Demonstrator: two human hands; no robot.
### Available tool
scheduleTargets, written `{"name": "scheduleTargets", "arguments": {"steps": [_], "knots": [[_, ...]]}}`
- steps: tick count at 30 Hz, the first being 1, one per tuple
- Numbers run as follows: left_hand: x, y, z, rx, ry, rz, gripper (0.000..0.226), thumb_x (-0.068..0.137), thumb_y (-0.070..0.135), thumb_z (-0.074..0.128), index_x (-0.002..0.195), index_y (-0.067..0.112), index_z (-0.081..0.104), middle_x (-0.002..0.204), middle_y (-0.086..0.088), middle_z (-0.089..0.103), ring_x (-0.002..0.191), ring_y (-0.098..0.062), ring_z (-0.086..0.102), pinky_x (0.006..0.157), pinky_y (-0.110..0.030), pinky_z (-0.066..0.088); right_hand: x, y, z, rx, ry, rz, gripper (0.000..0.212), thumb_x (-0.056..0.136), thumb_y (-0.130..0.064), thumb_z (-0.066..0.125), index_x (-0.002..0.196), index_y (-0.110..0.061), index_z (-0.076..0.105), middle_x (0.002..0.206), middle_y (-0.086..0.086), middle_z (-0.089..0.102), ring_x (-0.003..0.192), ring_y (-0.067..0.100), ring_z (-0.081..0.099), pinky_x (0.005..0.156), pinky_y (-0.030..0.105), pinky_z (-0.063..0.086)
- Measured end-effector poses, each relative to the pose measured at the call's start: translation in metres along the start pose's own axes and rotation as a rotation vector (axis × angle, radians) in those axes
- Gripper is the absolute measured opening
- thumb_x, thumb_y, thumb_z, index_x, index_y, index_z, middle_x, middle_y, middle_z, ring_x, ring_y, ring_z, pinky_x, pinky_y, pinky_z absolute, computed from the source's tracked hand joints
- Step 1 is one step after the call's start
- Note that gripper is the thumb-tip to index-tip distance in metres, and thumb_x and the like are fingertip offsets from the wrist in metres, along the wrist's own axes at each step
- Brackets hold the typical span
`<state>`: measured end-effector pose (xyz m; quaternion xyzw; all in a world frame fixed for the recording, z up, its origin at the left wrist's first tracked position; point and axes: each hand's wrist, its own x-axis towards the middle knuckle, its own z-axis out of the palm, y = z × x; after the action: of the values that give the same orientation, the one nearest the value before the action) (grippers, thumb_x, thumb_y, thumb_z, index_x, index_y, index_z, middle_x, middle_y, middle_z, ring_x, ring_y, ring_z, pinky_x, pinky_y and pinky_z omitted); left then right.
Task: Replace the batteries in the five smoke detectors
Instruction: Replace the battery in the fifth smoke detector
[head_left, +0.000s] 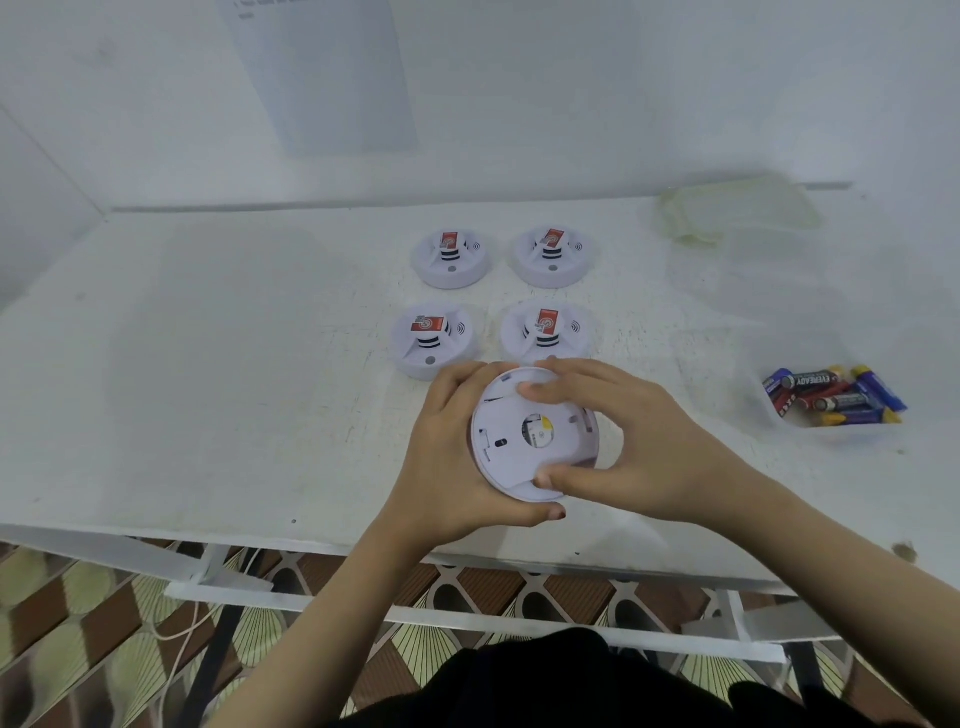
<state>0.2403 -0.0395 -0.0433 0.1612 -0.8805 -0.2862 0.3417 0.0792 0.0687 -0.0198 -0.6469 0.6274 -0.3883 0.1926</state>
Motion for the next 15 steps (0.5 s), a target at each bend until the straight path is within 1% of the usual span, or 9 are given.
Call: {"name": "scheduleTargets", "arguments": {"steps": [2,4,7,9,12,13,15], "knots": [[0.0001,0.0000,0.0002,0.011,0.006,0.007,0.098,0.045,0.059,0.080,0.130,0.024,0.046,0.126,0.034,0.041,0.116,0.000,0.039,0.100,-0.011,0.032,-0.0002,0.0001,-0.0011,-0.012,0.006,-0.015,0.059,0.067,-0.039,0.077,0.121,-0.024,0.061,0.132,-0.007,0.054,0.126,-0.004,0.041,0.102,0.013,0.032],[0.0000,0.0007,0.0006,0.012,0.009,0.011,0.098,0.045,0.059,0.080,0.130,0.024,0.046,0.126,0.034,0.041,0.116,0.000,0.039,0.099,-0.010,0.032,-0.0003,0.0001,-0.0021,-0.030,0.002,-0.023,0.059,0.067,-0.044,0.074,0.121,-0.025,0.060,0.131,-0.009,0.053,0.125,-0.006,0.040,0.101,0.009,0.030],[-0.0005,0.0020,0.0013,0.000,0.014,0.006,0.097,0.046,0.058,0.080,0.131,0.026,0.046,0.126,0.036,0.040,0.116,0.002,0.038,0.099,-0.010,0.031,-0.0006,0.0008,-0.0021,-0.066,0.006,-0.051,0.059,0.068,-0.046,0.073,0.121,-0.022,0.060,0.127,-0.011,0.053,0.123,-0.010,0.040,0.100,0.006,0.028],[-0.0016,0.0022,0.0022,-0.004,0.019,-0.003,0.096,0.046,0.058,0.080,0.131,0.026,0.047,0.125,0.033,0.042,0.117,0.002,0.038,0.099,-0.010,0.031,-0.0012,0.0005,-0.0011,-0.087,0.012,-0.062,0.059,0.069,-0.047,0.072,0.121,-0.021,0.059,0.127,-0.012,0.052,0.123,-0.011,0.038,0.100,0.005,0.028],[-0.0043,0.0019,0.0038,0.002,0.020,-0.029,0.095,0.046,0.059,0.080,0.128,0.019,0.052,0.123,0.020,0.048,0.116,-0.003,0.041,0.100,-0.011,0.032,-0.0034,-0.0004,0.0013,-0.105,0.032,-0.070,0.059,0.071,-0.051,0.068,0.122,-0.022,0.058,0.127,-0.014,0.052,0.123,-0.013,0.037,0.100,0.006,0.030],[-0.0046,0.0022,0.0043,-0.001,0.023,-0.039,0.096,0.046,0.059,0.080,0.127,0.017,0.053,0.122,0.017,0.049,0.116,-0.004,0.042,0.100,-0.011,0.033,-0.0043,-0.0002,0.0028,-0.106,0.043,-0.065,0.060,0.071,-0.052,0.067,0.122,-0.022,0.057,0.128,-0.013,0.051,0.125,-0.010,0.037,0.101,0.008,0.031],[-0.0047,0.0037,0.0049,-0.014,0.033,-0.051,0.095,0.046,0.059,0.080,0.127,0.015,0.052,0.121,0.017,0.048,0.117,-0.003,0.041,0.100,-0.011,0.033,-0.0063,0.0002,0.0059,-0.102,0.073,-0.053,0.061,0.071,-0.054,0.067,0.123,-0.023,0.056,0.132,-0.007,0.052,0.129,0.000,0.040,0.104,0.015,0.033]]}}
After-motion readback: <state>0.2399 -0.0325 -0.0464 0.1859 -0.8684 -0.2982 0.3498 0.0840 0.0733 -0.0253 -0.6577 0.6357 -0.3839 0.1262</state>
